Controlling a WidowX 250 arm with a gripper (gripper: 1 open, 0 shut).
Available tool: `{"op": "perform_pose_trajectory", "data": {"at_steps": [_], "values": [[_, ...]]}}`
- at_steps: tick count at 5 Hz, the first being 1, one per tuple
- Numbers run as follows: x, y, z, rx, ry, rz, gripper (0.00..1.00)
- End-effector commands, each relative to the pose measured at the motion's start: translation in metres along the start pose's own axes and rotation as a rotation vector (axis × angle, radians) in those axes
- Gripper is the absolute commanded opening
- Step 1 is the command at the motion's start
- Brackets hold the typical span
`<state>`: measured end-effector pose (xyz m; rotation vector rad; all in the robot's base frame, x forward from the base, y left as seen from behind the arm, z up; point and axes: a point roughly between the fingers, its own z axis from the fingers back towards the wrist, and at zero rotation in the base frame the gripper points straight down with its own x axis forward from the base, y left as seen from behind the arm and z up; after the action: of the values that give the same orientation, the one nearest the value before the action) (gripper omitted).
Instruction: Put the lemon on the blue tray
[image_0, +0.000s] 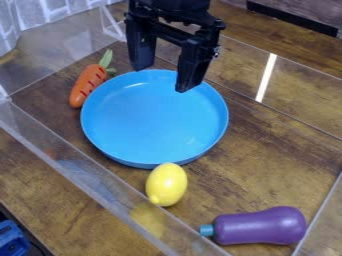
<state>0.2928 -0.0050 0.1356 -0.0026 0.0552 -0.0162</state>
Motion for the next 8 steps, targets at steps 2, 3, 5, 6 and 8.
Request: {"op": "perform_pose_trajectory", "data": {"at_steps": [2, 3, 5, 6, 8], "values": [[-0.004, -0.002, -0.015, -0.008, 0.015, -0.001, 1.0], [-0.012, -0.003, -0.024, -0.018, 0.009, 0.058, 1.0], [-0.016, -0.003, -0.06, -0.014, -0.011, 0.122, 1.0], [-0.016, -0.011, -0.081, -0.013, -0.026, 0.075, 1.0], [-0.012, -0.032, -0.109, -0.008, -0.056, 0.009, 1.0]]}}
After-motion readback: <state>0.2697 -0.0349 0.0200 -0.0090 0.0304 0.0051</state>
